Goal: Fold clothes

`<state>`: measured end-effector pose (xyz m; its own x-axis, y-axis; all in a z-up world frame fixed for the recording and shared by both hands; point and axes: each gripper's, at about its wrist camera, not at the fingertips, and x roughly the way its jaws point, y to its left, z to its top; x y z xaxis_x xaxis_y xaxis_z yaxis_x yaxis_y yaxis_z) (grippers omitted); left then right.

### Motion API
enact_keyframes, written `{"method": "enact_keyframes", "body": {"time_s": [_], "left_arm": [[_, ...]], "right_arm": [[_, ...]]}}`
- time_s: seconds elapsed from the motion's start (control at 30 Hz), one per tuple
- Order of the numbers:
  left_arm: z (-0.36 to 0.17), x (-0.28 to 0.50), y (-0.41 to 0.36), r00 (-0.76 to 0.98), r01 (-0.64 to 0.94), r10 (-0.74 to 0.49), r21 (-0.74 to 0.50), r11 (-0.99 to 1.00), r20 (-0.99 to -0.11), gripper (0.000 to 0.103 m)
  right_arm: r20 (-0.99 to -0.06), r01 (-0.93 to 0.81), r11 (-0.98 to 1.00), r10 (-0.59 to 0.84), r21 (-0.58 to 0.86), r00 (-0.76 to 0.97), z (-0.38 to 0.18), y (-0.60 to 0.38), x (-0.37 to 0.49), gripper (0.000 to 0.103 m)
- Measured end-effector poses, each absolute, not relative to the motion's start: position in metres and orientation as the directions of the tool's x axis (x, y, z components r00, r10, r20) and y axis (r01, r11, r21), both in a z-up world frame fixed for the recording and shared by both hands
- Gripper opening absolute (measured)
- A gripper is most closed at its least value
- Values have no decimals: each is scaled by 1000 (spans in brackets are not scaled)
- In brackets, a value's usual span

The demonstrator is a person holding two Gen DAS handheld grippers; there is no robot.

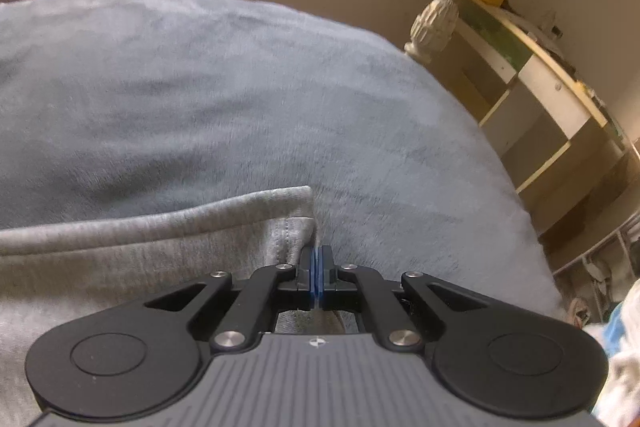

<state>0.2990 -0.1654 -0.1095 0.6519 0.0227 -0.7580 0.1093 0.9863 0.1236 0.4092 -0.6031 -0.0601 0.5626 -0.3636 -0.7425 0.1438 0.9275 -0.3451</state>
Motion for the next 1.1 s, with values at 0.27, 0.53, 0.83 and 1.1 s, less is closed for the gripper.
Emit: {"method": "enact_keyframes", "body": {"time_s": [0.27,0.53,0.83,1.1], "left_arm": [[-110,301,-166,647,114,27,132,985,-762,87],[-93,318,-160,560,132,-10,77,988,-828,87],[-14,295,-131,583,238,33,210,948,-812,85],[15,170,-5,633,-91,-7,-83,992,-774,86]], "right_arm": [[-749,192,919,-393,-345,534,-82,-605,418,3],[-685,275,920,-392,-281,614,-34,-596,380,35],[-665,194,979,-184,-60,724,39,-556,292,41],[-701,11,869,392,495,596,46,-488,242,43]]}}
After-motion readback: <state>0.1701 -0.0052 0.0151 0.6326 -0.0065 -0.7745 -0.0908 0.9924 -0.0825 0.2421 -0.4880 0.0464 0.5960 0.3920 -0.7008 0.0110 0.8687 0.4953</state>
